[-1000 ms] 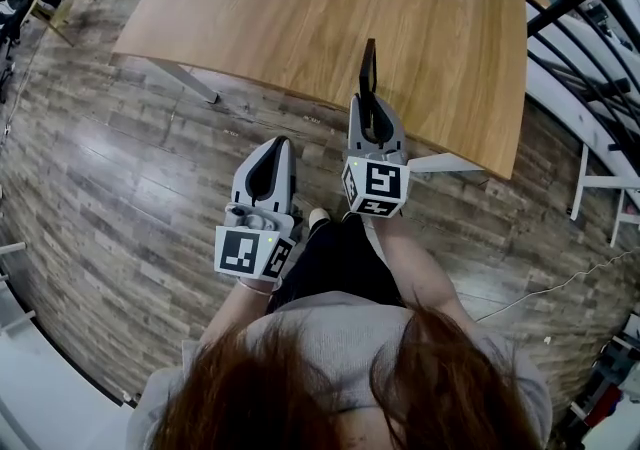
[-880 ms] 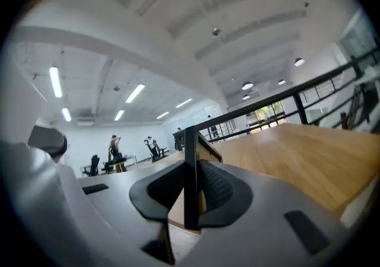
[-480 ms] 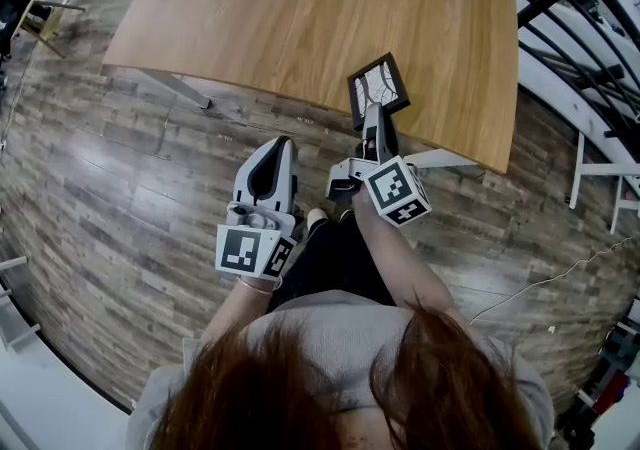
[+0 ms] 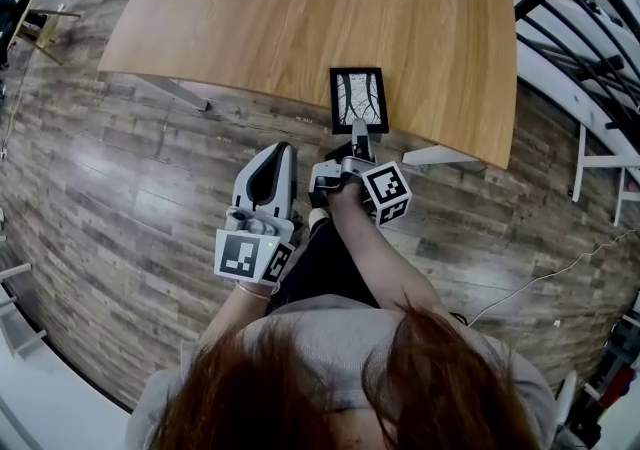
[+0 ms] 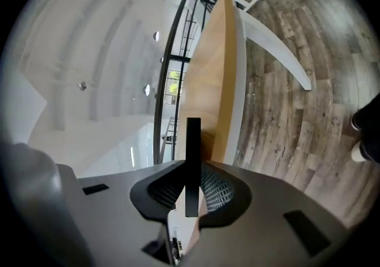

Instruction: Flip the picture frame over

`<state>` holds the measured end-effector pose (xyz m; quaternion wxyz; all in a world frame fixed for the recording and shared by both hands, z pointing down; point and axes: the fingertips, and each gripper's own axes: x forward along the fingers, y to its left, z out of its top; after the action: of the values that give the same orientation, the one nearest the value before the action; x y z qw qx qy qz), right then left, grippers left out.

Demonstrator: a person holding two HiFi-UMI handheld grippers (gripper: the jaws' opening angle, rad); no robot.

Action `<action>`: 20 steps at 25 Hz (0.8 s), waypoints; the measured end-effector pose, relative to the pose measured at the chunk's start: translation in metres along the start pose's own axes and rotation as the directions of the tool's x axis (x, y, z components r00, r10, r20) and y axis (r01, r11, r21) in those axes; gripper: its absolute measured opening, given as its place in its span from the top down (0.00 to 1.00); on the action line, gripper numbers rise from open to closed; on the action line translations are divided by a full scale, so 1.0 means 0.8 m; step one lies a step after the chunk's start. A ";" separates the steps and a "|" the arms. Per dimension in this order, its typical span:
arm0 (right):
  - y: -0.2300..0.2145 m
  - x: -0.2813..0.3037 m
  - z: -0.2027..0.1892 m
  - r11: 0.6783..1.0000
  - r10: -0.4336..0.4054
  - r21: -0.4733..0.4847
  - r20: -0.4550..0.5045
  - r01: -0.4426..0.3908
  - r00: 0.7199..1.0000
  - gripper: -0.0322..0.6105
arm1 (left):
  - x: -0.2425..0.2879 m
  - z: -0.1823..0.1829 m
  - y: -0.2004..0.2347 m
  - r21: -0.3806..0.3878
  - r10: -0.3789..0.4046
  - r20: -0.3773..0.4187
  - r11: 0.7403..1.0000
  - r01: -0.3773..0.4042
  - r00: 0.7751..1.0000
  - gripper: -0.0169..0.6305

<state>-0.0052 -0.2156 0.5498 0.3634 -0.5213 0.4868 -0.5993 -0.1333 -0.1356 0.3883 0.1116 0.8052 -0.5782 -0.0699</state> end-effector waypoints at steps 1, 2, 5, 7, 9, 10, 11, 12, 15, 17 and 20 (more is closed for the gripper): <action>-0.004 0.004 -0.001 1.000 -0.001 0.023 0.009 0.001 1.000 0.81 | -0.001 -0.002 0.001 0.002 0.000 -0.006 1.000 0.000 1.000 0.96; -0.008 0.008 -0.003 0.999 0.000 0.040 0.018 0.000 1.000 0.81 | -0.001 -0.004 0.002 0.005 0.000 -0.012 1.000 0.000 1.000 0.96; -0.018 0.017 -0.009 0.998 0.004 0.070 0.045 -0.007 0.999 0.81 | -0.006 -0.010 0.009 0.013 0.005 -0.031 1.000 -0.004 1.000 0.96; -0.024 0.022 -0.016 0.996 0.007 0.085 0.056 -0.012 0.998 0.81 | -0.010 -0.013 0.014 0.020 0.008 -0.042 1.000 -0.007 0.999 0.96; -0.029 0.027 -0.024 0.995 0.013 0.096 0.061 -0.019 0.998 0.81 | -0.013 -0.015 0.017 0.025 0.008 -0.051 1.000 -0.007 0.999 0.96; -0.031 0.029 -0.028 0.995 0.017 0.094 0.063 -0.023 0.998 0.81 | -0.014 -0.015 0.018 0.027 0.007 -0.055 1.000 -0.005 0.998 0.96; -0.031 0.030 -0.031 0.996 0.021 0.085 0.066 -0.026 0.998 0.81 | -0.015 -0.016 0.019 0.030 0.004 -0.058 1.000 -0.003 0.998 0.96; -0.032 0.031 -0.032 0.997 0.023 0.075 0.069 -0.029 0.997 0.81 | -0.016 -0.016 0.019 0.032 0.001 -0.060 0.999 0.001 0.998 0.96; -0.030 0.033 -0.032 0.996 0.029 0.086 0.085 -0.036 0.996 0.81 | -0.016 -0.017 0.021 0.037 -0.003 -0.061 0.999 0.006 0.998 0.96; -0.028 0.037 -0.033 0.993 0.035 0.106 0.090 -0.044 0.995 0.81 | -0.014 -0.016 0.022 0.039 -0.003 -0.062 0.999 0.005 0.998 0.96; -0.028 0.039 -0.033 0.994 0.041 0.101 0.089 -0.050 0.995 0.81 | -0.014 -0.015 0.021 0.039 -0.009 -0.064 0.999 0.011 0.998 0.96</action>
<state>-0.0355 -0.2336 0.5802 0.4241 -0.5161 0.4510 -0.5919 -0.1498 -0.1288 0.4042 0.1137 0.8119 -0.5716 -0.0335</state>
